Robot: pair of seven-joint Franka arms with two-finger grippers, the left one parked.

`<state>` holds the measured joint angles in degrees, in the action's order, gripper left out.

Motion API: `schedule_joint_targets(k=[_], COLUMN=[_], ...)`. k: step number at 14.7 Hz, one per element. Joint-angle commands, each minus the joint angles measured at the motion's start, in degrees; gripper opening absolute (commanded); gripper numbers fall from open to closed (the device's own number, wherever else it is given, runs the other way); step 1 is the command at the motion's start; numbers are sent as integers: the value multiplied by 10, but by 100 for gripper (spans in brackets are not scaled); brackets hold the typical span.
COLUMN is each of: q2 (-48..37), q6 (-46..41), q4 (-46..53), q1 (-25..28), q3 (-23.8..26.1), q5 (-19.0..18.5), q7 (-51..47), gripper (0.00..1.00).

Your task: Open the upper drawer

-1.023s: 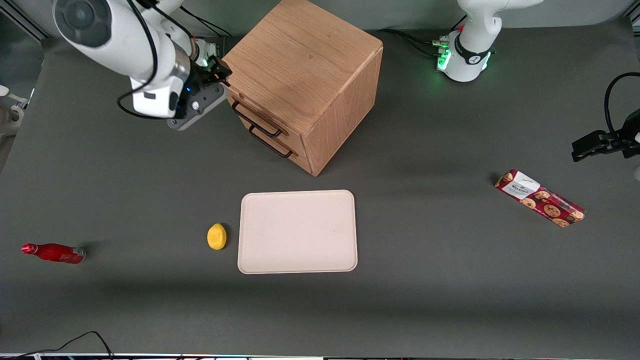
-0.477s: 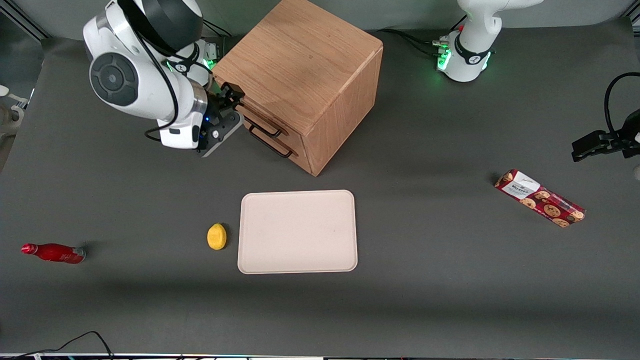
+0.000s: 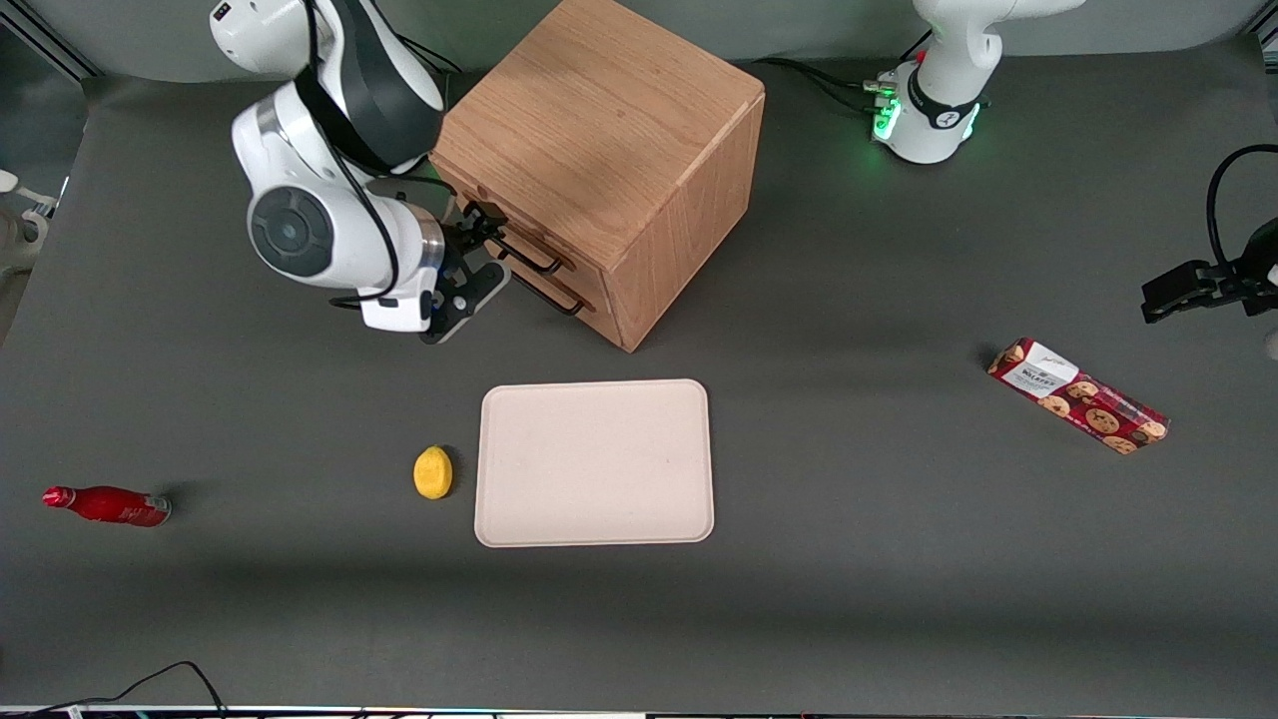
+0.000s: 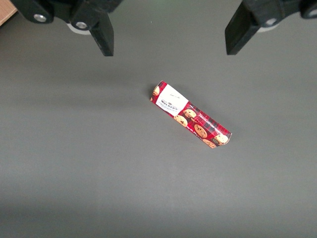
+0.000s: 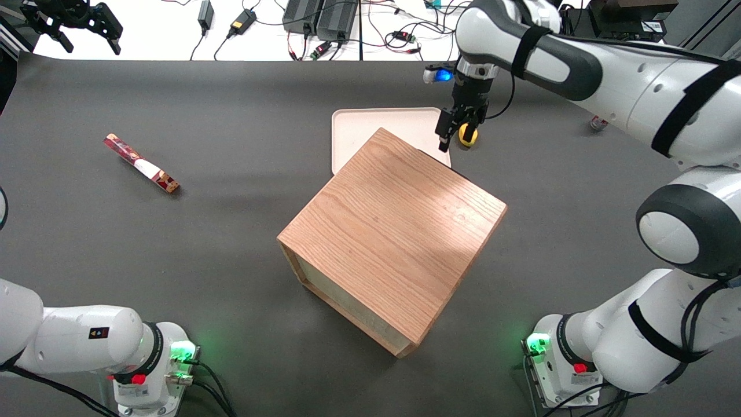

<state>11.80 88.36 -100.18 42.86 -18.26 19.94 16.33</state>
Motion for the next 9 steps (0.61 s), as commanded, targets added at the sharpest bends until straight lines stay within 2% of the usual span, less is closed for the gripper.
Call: schedule_joint_targets(k=[1, 9], q2=[8, 10], q6=[7, 8], q4=[-13, -34], q1=[-2, -2], q3=[5, 19], q5=[18, 20], q7=[14, 15], gripper=[100, 100])
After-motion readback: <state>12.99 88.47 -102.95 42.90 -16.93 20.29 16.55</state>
